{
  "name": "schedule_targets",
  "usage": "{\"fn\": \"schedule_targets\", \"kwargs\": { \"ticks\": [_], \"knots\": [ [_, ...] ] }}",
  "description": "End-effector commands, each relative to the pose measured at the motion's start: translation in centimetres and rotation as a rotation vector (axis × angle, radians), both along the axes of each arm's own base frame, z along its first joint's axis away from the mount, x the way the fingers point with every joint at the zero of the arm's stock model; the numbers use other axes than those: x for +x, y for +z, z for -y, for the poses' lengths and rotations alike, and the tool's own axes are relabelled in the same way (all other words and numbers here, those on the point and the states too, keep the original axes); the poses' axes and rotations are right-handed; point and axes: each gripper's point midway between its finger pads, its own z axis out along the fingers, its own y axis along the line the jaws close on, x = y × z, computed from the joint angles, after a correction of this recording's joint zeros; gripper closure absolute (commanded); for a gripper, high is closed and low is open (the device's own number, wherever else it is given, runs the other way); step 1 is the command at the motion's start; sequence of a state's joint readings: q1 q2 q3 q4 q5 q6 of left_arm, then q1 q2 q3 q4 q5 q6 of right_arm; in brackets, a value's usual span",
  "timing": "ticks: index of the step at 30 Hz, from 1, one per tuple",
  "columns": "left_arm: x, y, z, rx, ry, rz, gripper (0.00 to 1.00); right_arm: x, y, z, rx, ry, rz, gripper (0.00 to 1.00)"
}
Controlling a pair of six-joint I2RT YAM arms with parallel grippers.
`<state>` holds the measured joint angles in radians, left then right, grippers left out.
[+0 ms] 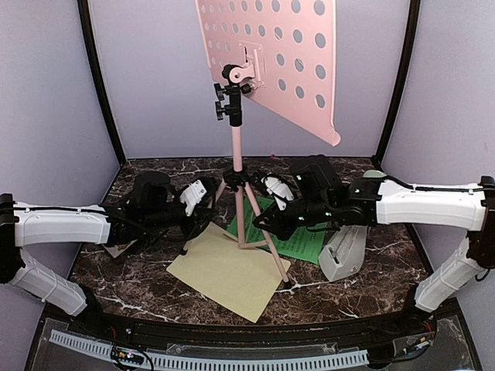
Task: Set up the instrument practice props
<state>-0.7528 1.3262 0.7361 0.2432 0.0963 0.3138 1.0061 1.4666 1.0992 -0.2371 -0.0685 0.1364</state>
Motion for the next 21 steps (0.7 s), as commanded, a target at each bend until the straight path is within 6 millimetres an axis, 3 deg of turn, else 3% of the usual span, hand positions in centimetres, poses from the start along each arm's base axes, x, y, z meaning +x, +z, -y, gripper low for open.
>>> {"fn": "schedule_targets", "kwargs": {
  "ticks": [1,5,12,18,21],
  "knots": [
    [5.3,4.8,-5.5,-0.02,0.318,0.165,1.0,2.8,4.7,2.1,0.003,-0.147,0.056,1.0],
    [6.3,7.1,-5.3,-0.028,0.33,0.242,1.0,3.8,7.0,2.2,-0.006,-0.163,0.132,1.0],
    [8.6,9.9,-3.9,-0.023,0.33,0.346,1.0,5.3,8.6,2.4,-0.016,-0.206,0.221,1.0],
    [12.4,10.2,-2.9,-0.023,0.342,0.358,1.0,7.1,8.5,1.6,-0.01,-0.237,0.235,1.0],
    [14.5,10.1,-2.6,-0.016,0.348,0.364,1.0,9.1,8.4,1.8,0.024,-0.285,0.221,1.0]
  ]
}}
